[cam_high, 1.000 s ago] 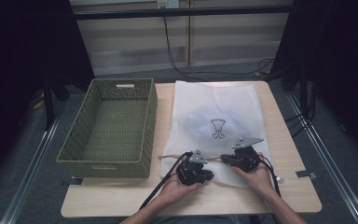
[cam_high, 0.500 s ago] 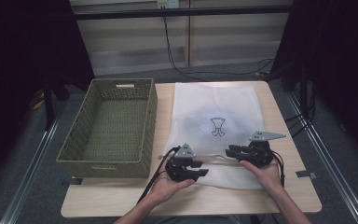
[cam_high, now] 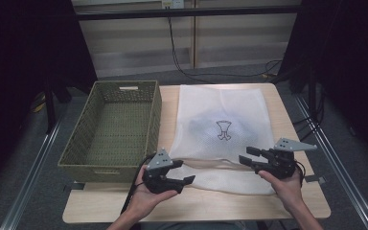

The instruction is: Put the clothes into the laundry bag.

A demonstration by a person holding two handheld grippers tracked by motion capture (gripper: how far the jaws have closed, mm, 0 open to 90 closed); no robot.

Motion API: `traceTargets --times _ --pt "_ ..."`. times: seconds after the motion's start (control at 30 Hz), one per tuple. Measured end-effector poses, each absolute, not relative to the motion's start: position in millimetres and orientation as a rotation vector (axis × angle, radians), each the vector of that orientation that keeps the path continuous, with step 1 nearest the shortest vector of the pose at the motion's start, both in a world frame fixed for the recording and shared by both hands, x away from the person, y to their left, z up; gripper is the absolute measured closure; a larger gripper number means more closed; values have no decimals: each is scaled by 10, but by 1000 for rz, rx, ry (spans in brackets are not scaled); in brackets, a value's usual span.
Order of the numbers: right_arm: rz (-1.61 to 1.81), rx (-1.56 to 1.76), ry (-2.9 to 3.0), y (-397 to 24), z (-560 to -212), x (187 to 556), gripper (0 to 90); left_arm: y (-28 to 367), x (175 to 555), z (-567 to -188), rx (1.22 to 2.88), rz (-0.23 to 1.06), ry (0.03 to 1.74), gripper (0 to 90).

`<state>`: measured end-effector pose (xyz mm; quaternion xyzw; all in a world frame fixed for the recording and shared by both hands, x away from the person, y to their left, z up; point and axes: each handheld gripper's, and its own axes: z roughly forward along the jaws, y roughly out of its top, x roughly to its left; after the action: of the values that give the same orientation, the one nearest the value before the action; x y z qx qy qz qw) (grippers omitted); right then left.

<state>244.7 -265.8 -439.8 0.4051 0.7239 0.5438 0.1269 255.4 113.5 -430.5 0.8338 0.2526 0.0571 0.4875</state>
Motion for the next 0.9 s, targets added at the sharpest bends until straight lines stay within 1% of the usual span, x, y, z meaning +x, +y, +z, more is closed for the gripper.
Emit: traceTargets --times 0.1,0.27,0.43,0.5,0.57,0.67,0.77,0.9 --pt "1582 1191 2099 -2694 -4433 2346 449 1293 2485 -4255 1990 152 646 300" --pt "1575 1231 2035 -2814 -4418 2216 393 1553 2379 -4163 1928 200 670 286" --pt "1528 1254 1987 -2963 -4458 2101 353 1790 2288 -4159 1866 285 744 251" --pt "1517 1269 1972 -3018 -4475 2055 339 1855 2248 -4173 1862 286 764 224" --pt "1510 1277 1953 -3078 -4487 2009 330 1950 2225 -4179 1864 298 760 210" --pt "1475 1284 1924 -3169 -4508 1946 318 2117 2217 -4170 1814 313 795 189" --pt "1462 1314 1905 -3245 -4530 1900 301 2230 2213 -4178 1806 345 818 175" --pt "1458 1318 1875 -3325 -4503 1845 301 2400 2197 -4203 1787 361 843 156"
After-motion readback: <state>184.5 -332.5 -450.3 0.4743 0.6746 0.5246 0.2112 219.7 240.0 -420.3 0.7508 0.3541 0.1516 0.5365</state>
